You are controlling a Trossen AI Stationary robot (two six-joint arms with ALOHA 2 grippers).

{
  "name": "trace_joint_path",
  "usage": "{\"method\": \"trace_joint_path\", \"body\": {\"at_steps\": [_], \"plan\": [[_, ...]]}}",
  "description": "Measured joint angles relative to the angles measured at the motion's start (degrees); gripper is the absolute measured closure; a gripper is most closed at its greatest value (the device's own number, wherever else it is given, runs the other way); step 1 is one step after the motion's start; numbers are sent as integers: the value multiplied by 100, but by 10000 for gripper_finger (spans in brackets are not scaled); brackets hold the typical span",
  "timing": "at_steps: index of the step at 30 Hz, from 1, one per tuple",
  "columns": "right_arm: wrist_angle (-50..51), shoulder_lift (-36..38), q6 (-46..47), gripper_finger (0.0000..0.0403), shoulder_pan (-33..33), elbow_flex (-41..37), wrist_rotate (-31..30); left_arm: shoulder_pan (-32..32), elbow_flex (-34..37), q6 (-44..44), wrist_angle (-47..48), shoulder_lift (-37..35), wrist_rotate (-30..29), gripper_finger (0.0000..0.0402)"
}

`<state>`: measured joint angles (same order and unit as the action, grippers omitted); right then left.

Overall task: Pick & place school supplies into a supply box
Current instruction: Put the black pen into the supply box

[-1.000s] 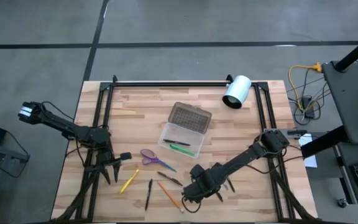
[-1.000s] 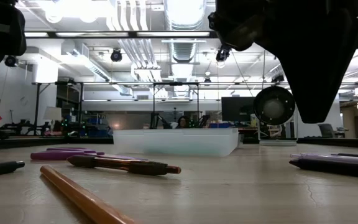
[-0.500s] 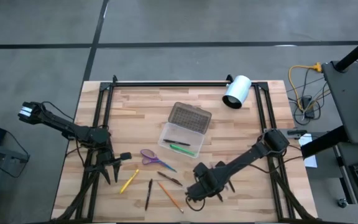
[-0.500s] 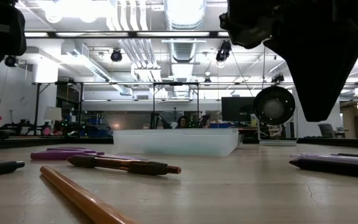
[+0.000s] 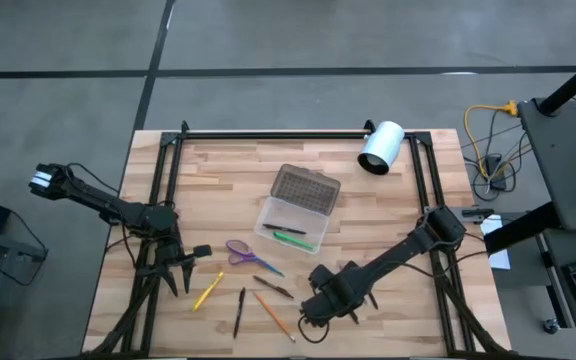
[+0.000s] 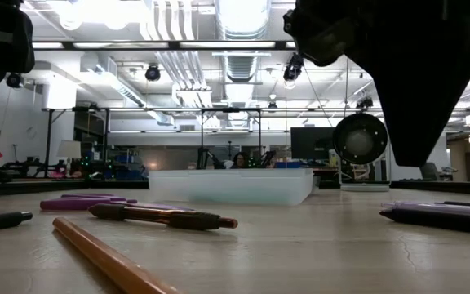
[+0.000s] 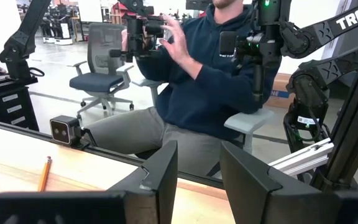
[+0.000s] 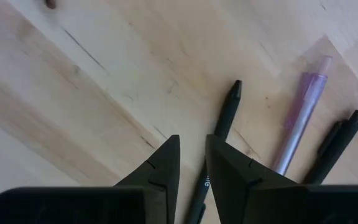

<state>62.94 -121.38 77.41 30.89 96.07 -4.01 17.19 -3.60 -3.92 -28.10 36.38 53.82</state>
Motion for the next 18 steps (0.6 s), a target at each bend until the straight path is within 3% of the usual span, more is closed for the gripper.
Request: {"method": "trace_joint_path", "body": {"at_steps": [10,18], "plan": [[-76,98,347,335,0,-176,-4,0,0,0,0,0,0,297],[-893,509,690,335,-3,-1130,242,-1,0,0,1,0,0,297]]}}
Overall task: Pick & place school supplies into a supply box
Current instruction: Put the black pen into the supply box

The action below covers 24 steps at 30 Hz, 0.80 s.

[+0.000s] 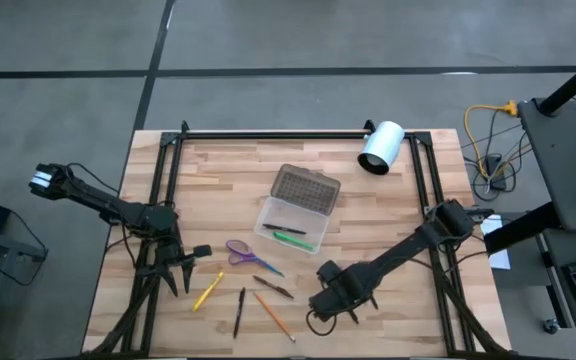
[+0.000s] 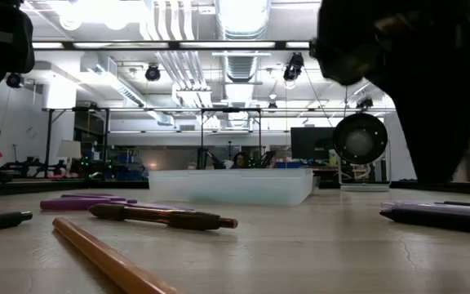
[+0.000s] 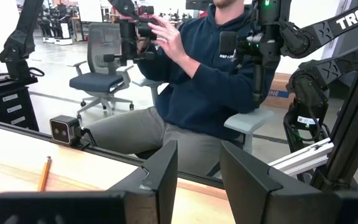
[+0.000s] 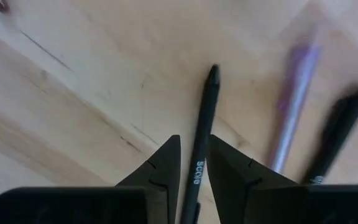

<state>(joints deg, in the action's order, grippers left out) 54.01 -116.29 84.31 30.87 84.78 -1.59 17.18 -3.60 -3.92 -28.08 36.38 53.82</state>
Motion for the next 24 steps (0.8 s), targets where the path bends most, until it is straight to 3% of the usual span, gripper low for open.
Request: {"method": "trace_joint_path", "body": {"at_steps": [4,24], "plan": [[-242,0,-25,335,-2,-202,314,-1,0,2,0,-1,0,297],[-215,-57,-240,335,-15,-299,359,1,0,0,-1,-2,0,297]]}}
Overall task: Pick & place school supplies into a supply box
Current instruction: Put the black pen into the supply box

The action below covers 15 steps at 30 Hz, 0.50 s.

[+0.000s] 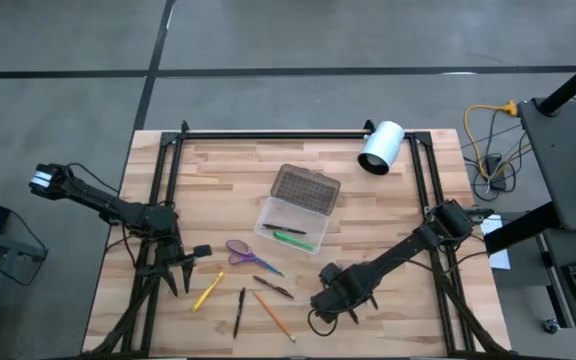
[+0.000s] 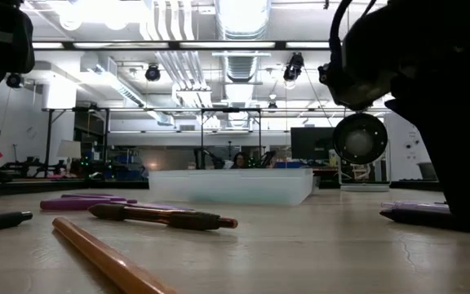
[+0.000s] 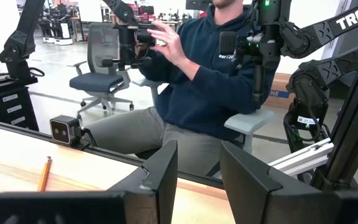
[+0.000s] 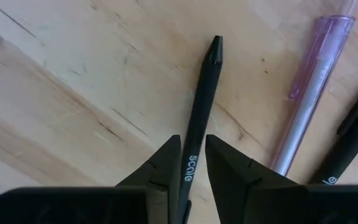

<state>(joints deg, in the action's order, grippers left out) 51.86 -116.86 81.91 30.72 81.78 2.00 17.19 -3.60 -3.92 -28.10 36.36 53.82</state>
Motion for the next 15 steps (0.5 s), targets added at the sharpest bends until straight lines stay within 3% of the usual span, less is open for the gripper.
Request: {"method": "trace_joint_path", "body": {"at_steps": [15], "plan": [[-127,13,17,335,0,-320,183,-1,0,1,1,2,0,297]]}}
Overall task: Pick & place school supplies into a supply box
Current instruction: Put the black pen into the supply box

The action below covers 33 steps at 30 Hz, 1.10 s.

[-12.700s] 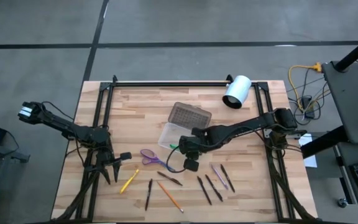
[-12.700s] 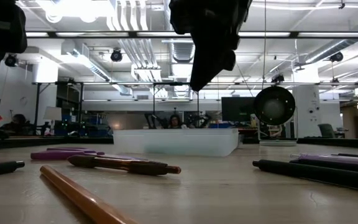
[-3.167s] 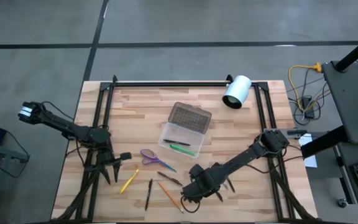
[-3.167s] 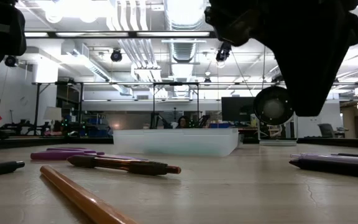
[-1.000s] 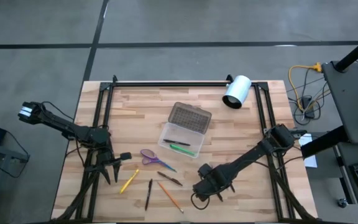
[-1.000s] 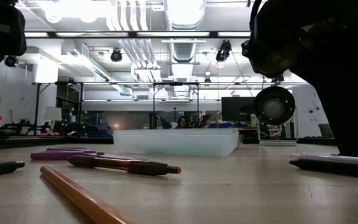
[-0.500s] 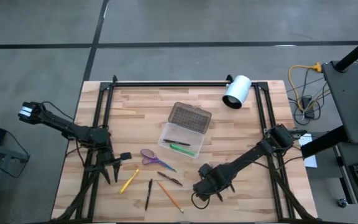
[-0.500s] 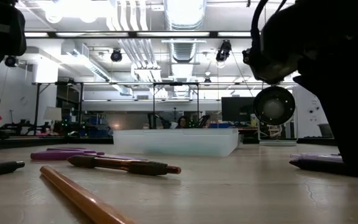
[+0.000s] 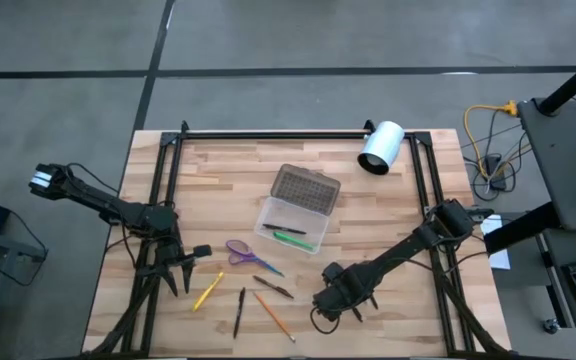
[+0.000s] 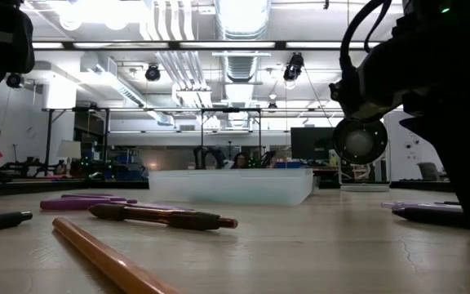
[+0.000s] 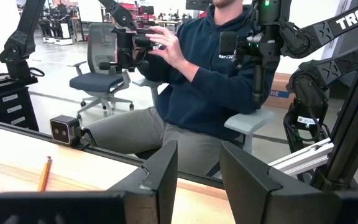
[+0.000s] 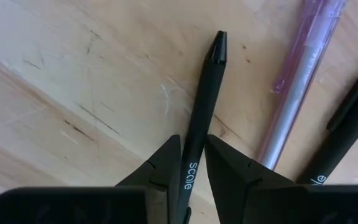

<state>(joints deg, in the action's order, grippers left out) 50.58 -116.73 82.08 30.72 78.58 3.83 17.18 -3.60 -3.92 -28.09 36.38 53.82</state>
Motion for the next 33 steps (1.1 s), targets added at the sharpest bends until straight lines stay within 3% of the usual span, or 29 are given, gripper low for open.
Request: {"method": "trace_joint_path", "body": {"at_steps": [14,22,29,33], "plan": [[-35,0,-19,336,2,-21,-78,1,0,0,-1,0,0,297],[-51,-2,-368,383,2,-28,-45,1,0,-1,-1,0,0,297],[-149,-35,-555,385,-2,121,-55,-1,0,-1,-1,0,0,297],[-235,-48,-943,385,4,318,-356,1,0,0,-1,-2,0,297]]}}
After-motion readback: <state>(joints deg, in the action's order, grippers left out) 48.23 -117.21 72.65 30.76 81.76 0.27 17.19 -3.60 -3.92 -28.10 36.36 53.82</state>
